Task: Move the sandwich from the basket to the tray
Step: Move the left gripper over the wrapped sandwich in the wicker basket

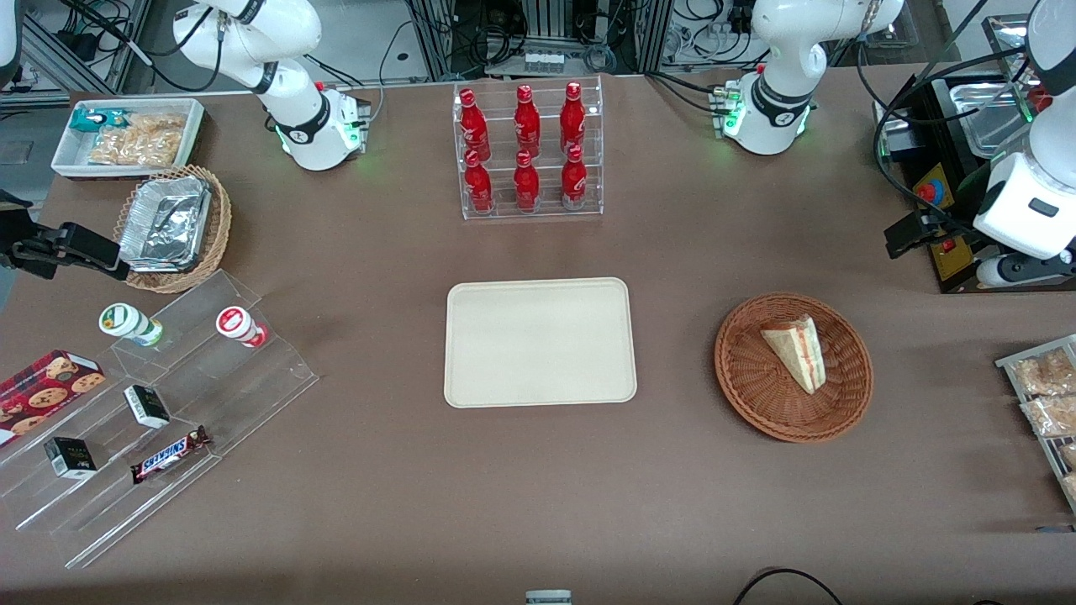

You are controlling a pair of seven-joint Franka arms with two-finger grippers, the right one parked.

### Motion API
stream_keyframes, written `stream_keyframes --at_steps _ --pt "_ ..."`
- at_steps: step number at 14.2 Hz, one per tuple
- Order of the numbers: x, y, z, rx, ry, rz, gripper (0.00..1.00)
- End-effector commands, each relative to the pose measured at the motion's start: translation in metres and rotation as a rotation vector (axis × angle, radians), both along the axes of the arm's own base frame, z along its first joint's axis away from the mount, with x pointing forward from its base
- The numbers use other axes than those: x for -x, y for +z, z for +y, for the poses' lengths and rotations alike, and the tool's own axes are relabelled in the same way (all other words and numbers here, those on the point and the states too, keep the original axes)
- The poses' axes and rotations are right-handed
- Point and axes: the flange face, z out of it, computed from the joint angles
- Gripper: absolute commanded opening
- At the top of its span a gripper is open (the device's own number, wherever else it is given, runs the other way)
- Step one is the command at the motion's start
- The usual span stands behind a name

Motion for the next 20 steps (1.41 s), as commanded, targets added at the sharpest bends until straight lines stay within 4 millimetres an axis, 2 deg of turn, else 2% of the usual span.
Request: stream_keyframes --at_steps 1,4,7,13,15,19,20 --pt "0.000 -0.001 -0.002 0.003 -0.010 0.006 1.00" --pt "-0.004 -0.009 0.001 0.003 -0.004 0.019 1.00" --pt "-0.017 -0.037 0.009 -0.003 0.000 0.069 1.00" --pt "-0.050 -0.126 0.036 -0.003 0.087 0.153 1.00" --pt "-0.056 -0.160 0.032 -0.020 0.221 0.122 1.00" --pt "-0.062 -0.230 0.019 -0.031 0.377 0.084 1.00" --pt "-0.058 -0.246 0.007 -0.033 0.400 0.071 1.00"
